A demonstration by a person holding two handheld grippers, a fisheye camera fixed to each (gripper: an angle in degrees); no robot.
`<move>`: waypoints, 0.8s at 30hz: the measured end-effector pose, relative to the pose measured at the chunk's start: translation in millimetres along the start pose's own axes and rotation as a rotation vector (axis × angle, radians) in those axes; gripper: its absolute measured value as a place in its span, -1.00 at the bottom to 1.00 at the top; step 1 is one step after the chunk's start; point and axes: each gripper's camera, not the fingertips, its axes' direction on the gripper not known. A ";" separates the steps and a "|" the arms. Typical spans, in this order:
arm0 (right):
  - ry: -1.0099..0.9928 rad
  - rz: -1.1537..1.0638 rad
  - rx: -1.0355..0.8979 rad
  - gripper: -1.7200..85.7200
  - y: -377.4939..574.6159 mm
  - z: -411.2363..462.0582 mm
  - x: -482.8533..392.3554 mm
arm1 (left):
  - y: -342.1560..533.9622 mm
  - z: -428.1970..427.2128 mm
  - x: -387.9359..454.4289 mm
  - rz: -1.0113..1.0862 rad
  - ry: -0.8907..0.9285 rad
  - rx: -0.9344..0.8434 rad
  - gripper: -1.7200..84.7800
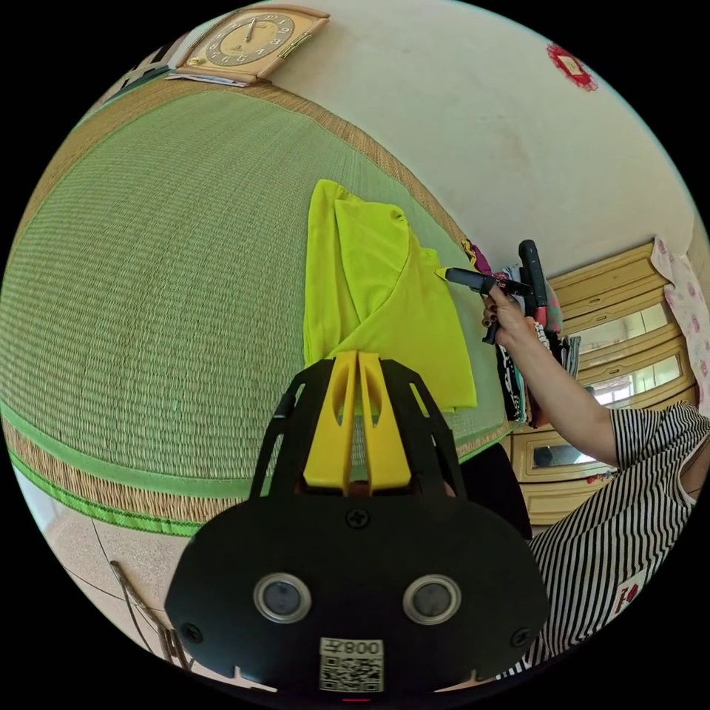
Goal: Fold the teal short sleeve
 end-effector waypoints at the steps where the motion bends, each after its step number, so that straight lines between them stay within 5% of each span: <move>1: -0.013 0.000 0.017 -0.96 3.0 -3.9 1.3 | 2.3 -2.8 3.9 0.012 -0.002 0.012 -0.95; 7: -0.299 -0.070 0.068 -0.96 67.6 -26.9 -14.7 | 16.6 -2.6 8.9 0.009 -0.025 0.014 -0.95; 19: -0.315 -0.057 -0.177 -0.96 147.6 52.2 -22.9 | 23.8 9.2 13.3 -0.005 -0.031 -0.003 -0.94; 24: -0.420 0.024 -0.110 -0.95 158.4 48.9 7.0 | 32.7 19.2 37.6 0.039 0.075 -0.018 -0.90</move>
